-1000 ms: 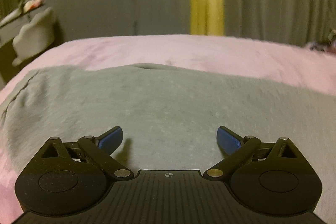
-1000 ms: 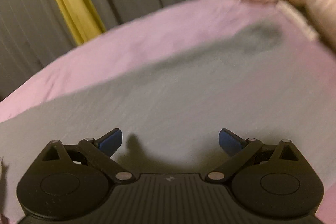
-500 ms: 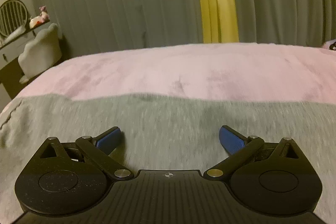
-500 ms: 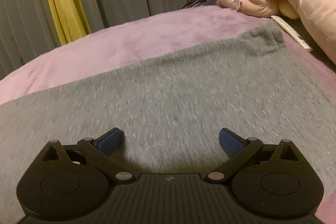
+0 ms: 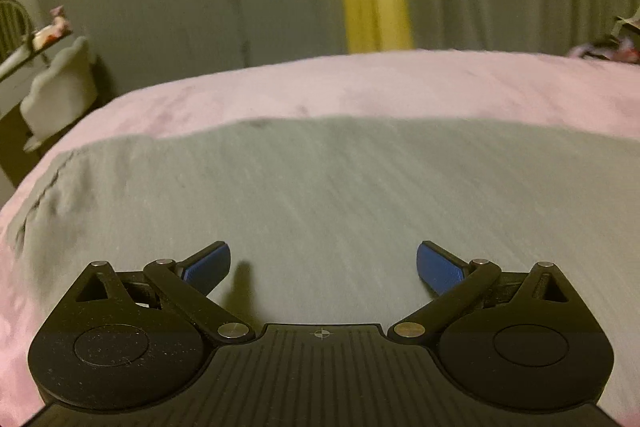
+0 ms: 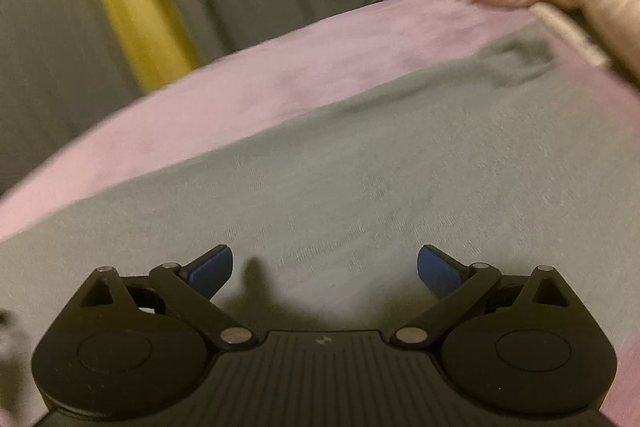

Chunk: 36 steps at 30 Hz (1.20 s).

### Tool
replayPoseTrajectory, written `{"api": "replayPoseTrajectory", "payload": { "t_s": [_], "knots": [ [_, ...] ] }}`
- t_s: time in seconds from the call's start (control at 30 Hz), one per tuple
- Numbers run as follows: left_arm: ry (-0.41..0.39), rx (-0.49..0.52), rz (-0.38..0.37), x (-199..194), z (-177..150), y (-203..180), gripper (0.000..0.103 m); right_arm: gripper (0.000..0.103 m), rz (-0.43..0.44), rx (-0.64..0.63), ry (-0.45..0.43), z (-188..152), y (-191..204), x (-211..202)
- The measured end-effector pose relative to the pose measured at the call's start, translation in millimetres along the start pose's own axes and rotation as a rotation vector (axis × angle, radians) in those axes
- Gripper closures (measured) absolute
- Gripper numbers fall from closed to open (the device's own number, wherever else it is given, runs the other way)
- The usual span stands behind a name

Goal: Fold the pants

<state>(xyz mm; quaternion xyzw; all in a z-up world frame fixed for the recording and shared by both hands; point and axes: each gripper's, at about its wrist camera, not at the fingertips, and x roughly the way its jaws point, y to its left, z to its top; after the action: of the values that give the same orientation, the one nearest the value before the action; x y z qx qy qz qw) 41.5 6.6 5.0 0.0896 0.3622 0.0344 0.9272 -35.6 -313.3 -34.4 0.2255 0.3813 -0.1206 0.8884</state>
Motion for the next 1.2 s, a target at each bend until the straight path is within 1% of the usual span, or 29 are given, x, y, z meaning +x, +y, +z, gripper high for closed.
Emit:
{"api": "replayPoseTrajectory", "payload": {
  "t_s": [0.03,0.07,0.1,0.17,0.23,0.33,0.43,0.53,0.87,1.03,1.2],
  "knots": [
    [0.001,0.012,-0.008,-6,-6,-6,0.0,0.004,0.055,0.004,0.02,-7,6,-6],
    [-0.001,0.029,-0.013,-10,-9,-13,0.0,0.004,0.09,-0.003,0.045,-12,11,-8],
    [-0.008,0.042,-0.013,-13,-10,-20,0.0,0.004,0.106,-0.023,0.074,-17,17,-8],
    [-0.005,0.053,-0.017,-8,-11,-27,0.0,0.004,0.065,-0.071,0.099,-17,25,-4],
    [0.035,0.052,-0.015,-1,-14,-30,0.0,0.004,0.026,-0.084,0.12,-15,26,2],
    [0.054,0.007,-0.028,4,-23,-23,0.0,0.004,-0.014,-0.131,0.116,-18,32,5],
    [0.072,-0.037,-0.047,7,-21,-15,0.0,0.004,-0.05,-0.188,0.127,-21,41,7],
    [0.071,-0.054,-0.04,8,-23,-11,0.0,0.004,-0.063,-0.206,0.132,-22,43,9],
    [0.059,-0.053,-0.022,9,-23,-13,0.0,0.004,-0.073,-0.209,0.137,-25,43,7],
    [0.056,-0.07,-0.019,8,-25,-12,0.0,0.004,-0.073,-0.202,0.119,-26,43,9],
    [0.042,-0.066,-0.013,10,-25,-13,0.0,0.004,-0.1,-0.238,0.104,-26,48,15]
  ]
}}
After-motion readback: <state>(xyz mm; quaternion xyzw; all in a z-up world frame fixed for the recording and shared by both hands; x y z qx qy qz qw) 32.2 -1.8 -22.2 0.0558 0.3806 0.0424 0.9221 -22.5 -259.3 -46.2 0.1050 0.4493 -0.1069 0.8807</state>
